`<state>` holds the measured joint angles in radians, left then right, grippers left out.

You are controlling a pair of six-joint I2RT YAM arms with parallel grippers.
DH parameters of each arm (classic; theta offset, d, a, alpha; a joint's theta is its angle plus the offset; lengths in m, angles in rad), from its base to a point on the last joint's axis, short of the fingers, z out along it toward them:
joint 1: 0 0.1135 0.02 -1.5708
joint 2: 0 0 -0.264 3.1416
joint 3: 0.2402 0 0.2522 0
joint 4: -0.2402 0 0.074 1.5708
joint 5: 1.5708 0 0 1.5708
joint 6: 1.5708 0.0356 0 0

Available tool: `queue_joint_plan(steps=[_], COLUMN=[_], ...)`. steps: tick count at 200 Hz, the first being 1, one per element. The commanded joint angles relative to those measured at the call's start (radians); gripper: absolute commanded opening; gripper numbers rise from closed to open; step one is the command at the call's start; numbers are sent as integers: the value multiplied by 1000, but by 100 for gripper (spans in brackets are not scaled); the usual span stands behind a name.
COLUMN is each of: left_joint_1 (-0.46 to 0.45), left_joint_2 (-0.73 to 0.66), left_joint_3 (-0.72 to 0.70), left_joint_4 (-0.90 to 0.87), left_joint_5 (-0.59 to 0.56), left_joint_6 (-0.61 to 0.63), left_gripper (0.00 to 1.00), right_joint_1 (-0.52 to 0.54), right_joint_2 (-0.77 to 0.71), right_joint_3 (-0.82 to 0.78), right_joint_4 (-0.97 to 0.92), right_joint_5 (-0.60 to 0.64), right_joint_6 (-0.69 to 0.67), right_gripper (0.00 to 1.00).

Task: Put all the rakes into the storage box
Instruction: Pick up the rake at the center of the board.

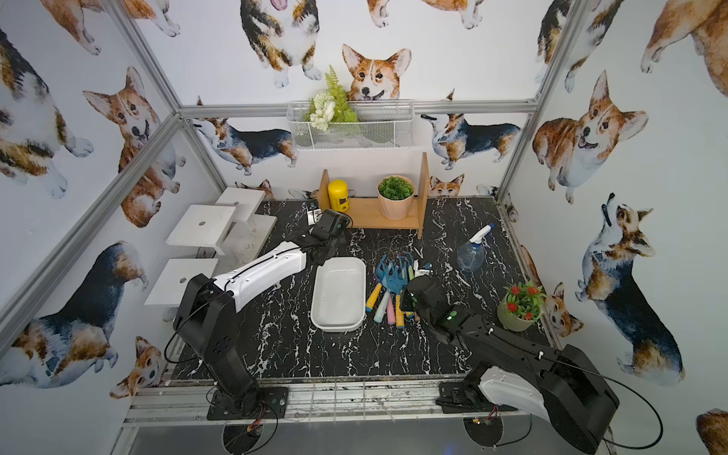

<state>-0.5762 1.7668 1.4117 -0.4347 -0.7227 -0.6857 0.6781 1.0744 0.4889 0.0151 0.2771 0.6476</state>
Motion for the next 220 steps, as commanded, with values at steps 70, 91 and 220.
queue_joint_plan(steps=[70, 91, 220], left_joint_1=[-1, -1, -1], left_joint_2=[-288, -281, -234], left_joint_3=[-277, -261, -286], left_joint_4=[484, 464, 347], left_joint_5=[329, 345, 262], left_joint_6=[407, 381, 186], left_gripper=[100, 99, 100], right_joint_1=[33, 97, 159], right_joint_2=[-55, -40, 142], right_joint_3=[-72, -77, -21], right_joint_4=[60, 68, 5], right_joint_5=[-71, -18, -16], right_joint_6=[-14, -28, 28], right_gripper=[41, 42, 40])
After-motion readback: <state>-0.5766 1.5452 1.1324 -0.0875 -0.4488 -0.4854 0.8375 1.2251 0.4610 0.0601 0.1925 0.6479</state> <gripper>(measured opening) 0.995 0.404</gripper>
